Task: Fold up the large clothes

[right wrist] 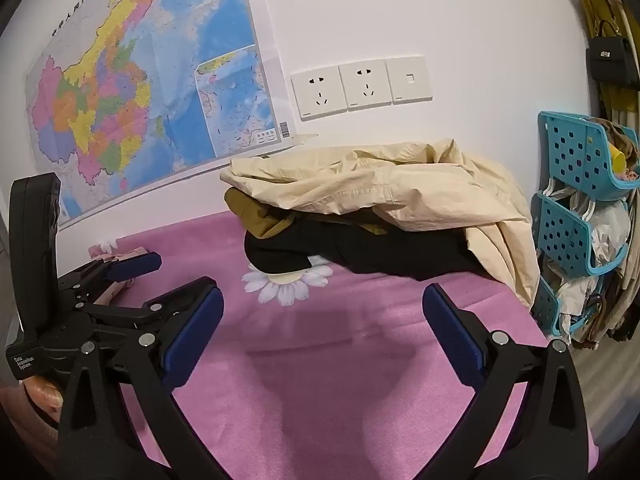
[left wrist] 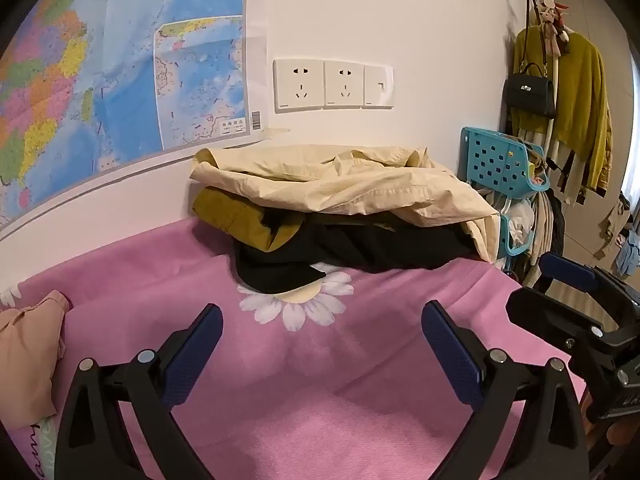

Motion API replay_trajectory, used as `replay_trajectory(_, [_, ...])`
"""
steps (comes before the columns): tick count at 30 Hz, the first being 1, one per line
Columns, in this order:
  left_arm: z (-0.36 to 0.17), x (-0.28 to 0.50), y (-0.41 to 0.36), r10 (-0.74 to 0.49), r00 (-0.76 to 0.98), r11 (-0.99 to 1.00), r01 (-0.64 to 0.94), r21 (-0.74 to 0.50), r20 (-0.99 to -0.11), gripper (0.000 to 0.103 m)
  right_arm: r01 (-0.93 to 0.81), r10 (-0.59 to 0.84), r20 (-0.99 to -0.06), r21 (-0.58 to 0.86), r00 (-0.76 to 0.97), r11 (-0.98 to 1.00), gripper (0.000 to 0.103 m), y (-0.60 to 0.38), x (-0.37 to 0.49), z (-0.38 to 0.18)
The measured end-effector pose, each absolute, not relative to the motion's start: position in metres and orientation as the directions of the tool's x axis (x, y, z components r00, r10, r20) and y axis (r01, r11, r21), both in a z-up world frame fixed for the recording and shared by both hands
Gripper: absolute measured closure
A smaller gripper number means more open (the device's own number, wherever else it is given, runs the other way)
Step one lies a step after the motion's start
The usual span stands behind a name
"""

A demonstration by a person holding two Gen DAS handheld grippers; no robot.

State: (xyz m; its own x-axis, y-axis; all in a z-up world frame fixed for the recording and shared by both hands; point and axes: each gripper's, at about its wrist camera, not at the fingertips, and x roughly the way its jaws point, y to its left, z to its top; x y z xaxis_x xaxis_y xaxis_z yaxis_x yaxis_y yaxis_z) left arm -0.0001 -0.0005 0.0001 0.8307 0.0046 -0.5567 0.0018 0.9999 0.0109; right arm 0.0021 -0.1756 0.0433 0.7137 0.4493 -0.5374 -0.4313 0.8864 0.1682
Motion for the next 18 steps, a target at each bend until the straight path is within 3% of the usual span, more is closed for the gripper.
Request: replay_trajectory(18, [0.0002,-0.0003,0.0052,0.0,0.828,1.0,-0.008,-0.011,-0.56,0.007,-0.428,0.451,-0.541,0.177,0.71,0.886,0.005,-0.1739,0.002,0.0414])
